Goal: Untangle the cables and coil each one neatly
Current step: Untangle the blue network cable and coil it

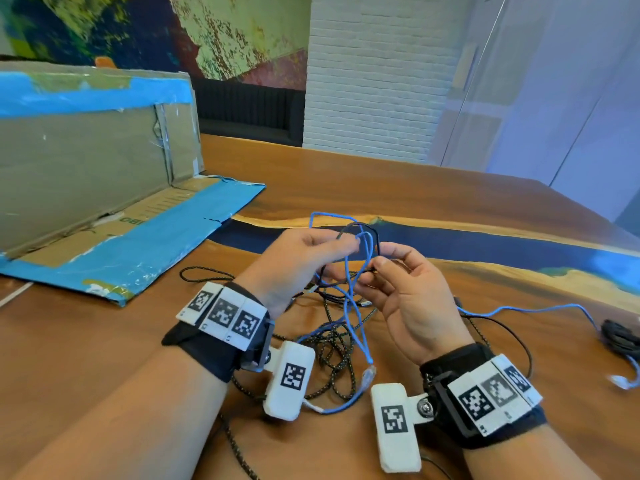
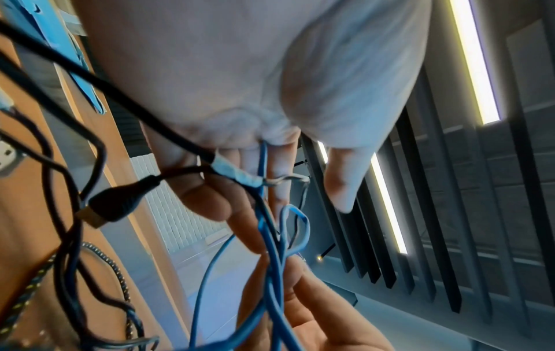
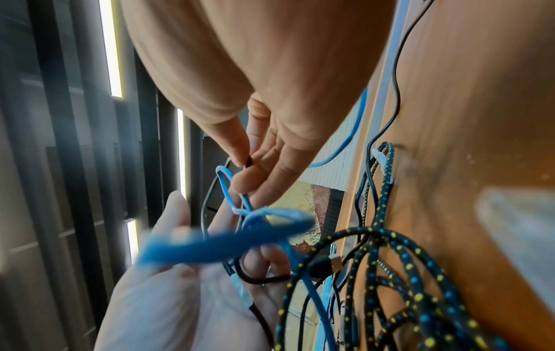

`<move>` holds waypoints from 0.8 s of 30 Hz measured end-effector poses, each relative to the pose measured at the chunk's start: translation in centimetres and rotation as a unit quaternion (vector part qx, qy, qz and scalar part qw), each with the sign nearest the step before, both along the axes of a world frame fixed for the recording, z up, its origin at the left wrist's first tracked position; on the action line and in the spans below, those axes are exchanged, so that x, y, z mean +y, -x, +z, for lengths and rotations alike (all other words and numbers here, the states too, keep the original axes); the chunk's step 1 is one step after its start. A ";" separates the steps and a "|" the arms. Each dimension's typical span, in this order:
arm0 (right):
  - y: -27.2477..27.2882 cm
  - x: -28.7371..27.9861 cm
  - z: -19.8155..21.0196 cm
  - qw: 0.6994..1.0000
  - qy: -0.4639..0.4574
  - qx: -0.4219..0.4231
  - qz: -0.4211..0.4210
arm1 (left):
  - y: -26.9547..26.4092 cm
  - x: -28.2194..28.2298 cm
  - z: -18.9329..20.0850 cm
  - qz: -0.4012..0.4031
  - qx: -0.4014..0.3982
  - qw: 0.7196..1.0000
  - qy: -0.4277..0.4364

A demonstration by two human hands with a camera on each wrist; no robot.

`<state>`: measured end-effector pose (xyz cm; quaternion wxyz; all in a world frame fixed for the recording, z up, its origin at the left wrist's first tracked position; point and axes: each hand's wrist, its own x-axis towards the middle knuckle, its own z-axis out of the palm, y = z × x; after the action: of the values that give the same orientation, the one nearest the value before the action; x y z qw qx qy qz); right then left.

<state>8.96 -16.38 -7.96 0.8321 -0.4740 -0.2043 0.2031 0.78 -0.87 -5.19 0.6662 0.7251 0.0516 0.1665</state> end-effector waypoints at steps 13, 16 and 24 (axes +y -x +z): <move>0.8 0.1 -0.2 0.978 0.151 -0.113 0.088 | -0.4 0.5 -0.8 0.030 0.017 0.999 -0.034; 0.1 -0.1 0.3 0.990 0.106 -0.092 0.015 | -0.2 1.1 -0.4 0.009 0.033 0.999 -0.007; -2.0 -2.4 2.0 0.995 -0.030 -0.024 -0.092 | -0.8 4.0 -0.2 0.222 -0.004 0.975 0.008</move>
<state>11.00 -18.74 -5.91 0.8561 -0.4701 -0.1859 0.1077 1.61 3.14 -5.44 0.6185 0.6895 0.2104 0.3127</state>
